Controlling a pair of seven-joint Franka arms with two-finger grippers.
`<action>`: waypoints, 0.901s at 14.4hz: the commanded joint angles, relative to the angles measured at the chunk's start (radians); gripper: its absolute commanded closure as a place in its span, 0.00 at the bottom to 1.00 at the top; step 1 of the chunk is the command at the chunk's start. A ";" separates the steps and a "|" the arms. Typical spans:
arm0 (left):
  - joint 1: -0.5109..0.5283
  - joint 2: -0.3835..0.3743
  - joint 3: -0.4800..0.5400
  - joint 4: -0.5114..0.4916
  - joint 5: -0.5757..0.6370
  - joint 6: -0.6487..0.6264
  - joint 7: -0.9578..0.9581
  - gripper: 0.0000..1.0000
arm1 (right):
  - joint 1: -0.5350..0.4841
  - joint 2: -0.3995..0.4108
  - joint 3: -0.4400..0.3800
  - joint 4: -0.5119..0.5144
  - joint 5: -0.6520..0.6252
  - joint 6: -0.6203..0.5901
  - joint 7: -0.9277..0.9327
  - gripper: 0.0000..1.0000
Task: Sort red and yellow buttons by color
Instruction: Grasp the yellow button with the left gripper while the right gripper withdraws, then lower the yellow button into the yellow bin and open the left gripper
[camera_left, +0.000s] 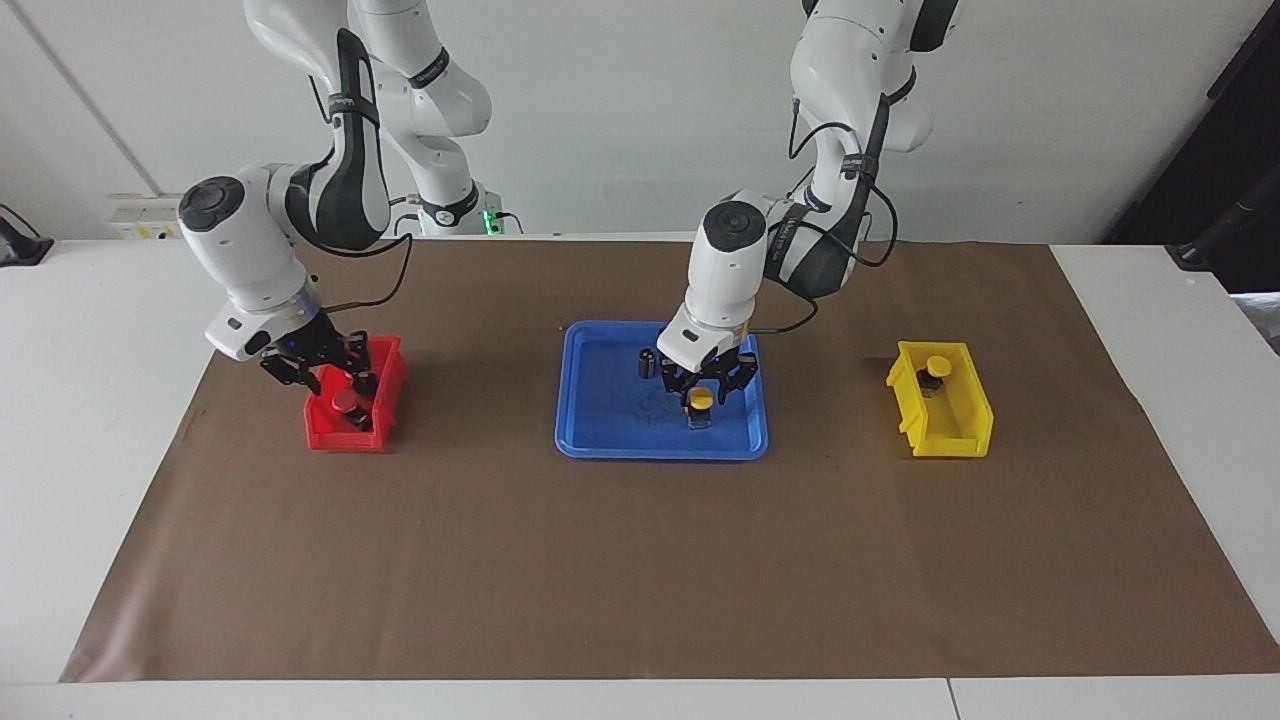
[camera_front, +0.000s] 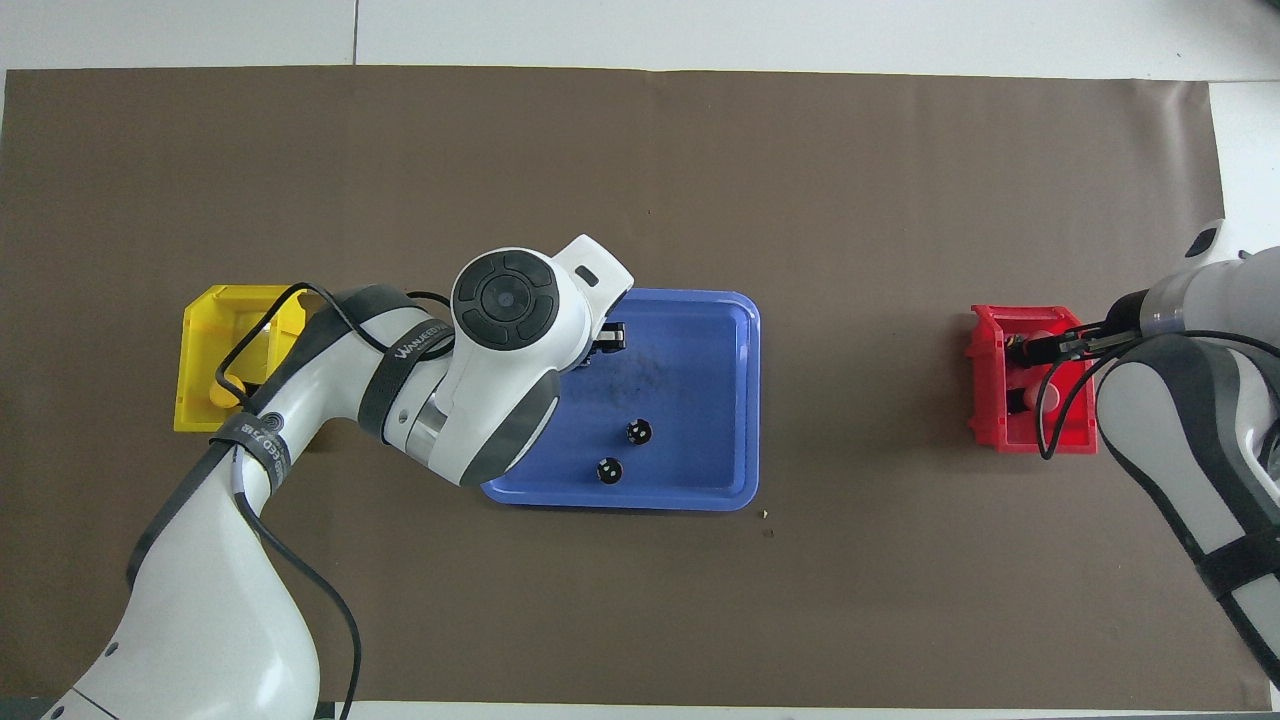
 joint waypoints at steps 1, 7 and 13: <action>-0.012 0.004 0.017 -0.007 0.016 0.017 -0.023 0.98 | -0.007 -0.012 0.003 0.183 0.010 -0.210 -0.013 0.00; 0.070 -0.058 0.028 0.220 0.007 -0.315 0.085 0.99 | -0.022 -0.098 -0.009 0.328 -0.010 -0.500 0.085 0.00; 0.423 -0.099 0.029 0.248 0.006 -0.435 0.608 0.99 | -0.040 -0.050 0.000 0.435 -0.047 -0.525 0.146 0.00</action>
